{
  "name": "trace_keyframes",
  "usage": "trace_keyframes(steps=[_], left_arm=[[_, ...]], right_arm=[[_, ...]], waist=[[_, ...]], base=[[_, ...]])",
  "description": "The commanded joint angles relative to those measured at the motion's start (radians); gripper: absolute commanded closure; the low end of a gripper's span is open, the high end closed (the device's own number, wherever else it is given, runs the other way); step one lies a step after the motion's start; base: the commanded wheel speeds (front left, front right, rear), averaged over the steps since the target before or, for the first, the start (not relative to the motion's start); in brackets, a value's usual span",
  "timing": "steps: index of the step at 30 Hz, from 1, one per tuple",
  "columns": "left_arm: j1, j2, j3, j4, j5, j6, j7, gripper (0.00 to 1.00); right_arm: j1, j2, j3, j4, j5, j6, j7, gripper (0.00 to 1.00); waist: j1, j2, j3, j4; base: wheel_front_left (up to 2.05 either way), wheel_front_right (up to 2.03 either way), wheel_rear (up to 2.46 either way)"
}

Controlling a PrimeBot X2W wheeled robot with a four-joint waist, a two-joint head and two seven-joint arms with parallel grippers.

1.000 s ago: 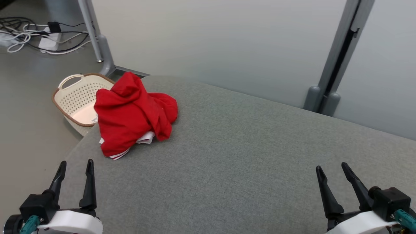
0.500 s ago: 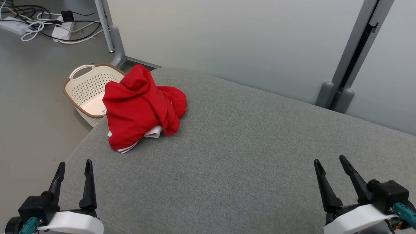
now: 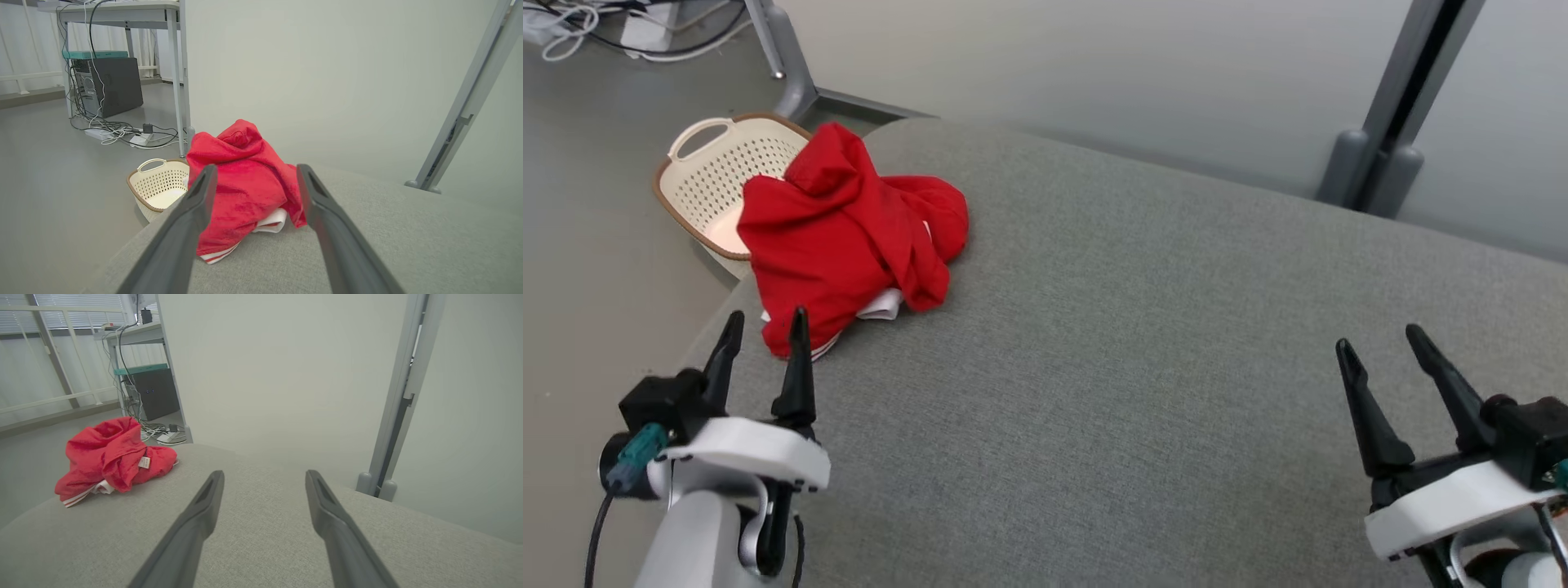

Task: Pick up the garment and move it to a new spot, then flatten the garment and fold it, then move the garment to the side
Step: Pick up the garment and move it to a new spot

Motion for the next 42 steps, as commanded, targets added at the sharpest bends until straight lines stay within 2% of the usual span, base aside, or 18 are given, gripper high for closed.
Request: trace_keyframes(steps=[1, 9, 17, 18, 19, 24, 33, 42], left_arm=[[-0.072, -0.008, -0.007, 0.041, -0.015, -0.005, 0.0, 0.0], [-0.347, -0.005, -0.039, 0.322, -0.06, -0.021, 0.007, 0.0], [-0.516, 0.029, -0.027, 0.62, -0.119, -0.027, 0.016, 0.0], [-0.529, 0.038, -0.023, 0.64, -0.119, -0.023, 0.01, 0.43], [-0.541, 0.043, -0.015, 0.653, -0.125, -0.021, 0.004, 1.0], [-0.55, 0.049, 0.002, 0.656, -0.124, -0.017, -0.013, 1.0], [-0.371, 0.064, 0.057, 0.273, -0.02, 0.007, -0.015, 1.0], [-0.15, 0.056, -0.017, -0.07, 0.05, -0.008, 0.008, 1.0]], right_arm=[[-0.034, -0.023, -0.005, -0.022, -0.006, 0.0, 0.014, 0.0], [-0.135, -0.073, -0.02, -0.082, -0.002, 0.0, 0.045, 0.0], [-0.176, -0.081, -0.025, -0.07, 0.005, 0.0, 0.029, 0.0], [-0.177, -0.081, -0.028, -0.067, 0.005, 0.0, 0.027, 0.0], [-0.179, -0.08, -0.029, -0.064, 0.005, 0.0, 0.025, 0.0], [-0.173, -0.076, -0.04, -0.052, 0.006, 0.0, 0.021, 0.0], [-0.117, -0.036, -0.051, -0.007, 0.009, 0.0, -0.004, 0.0], [-0.03, 0.014, -0.053, 0.041, 0.02, 0.0, -0.029, 0.0]], waist=[[0.0, 0.0, 0.127, -0.082], [0.0, 0.0, 0.308, -0.174], [0.0, 0.0, 0.371, -0.214], [0.0, 0.0, 0.373, -0.216], [0.0, 0.0, 0.373, -0.217], [0.0, 0.0, 0.358, -0.211], [0.0, 0.0, 0.214, -0.205], [0.0, 0.0, 0.028, -0.243]], base=[[0.0, 0.0, 0.0], [0.0, 0.0, 0.0], [0.0, 0.0, 0.0], [0.0, 0.0, 0.0], [0.0, 0.0, 0.0], [0.0, 0.0, 0.0], [0.0, 0.0, 0.0], [0.0, 0.0, 0.0]])
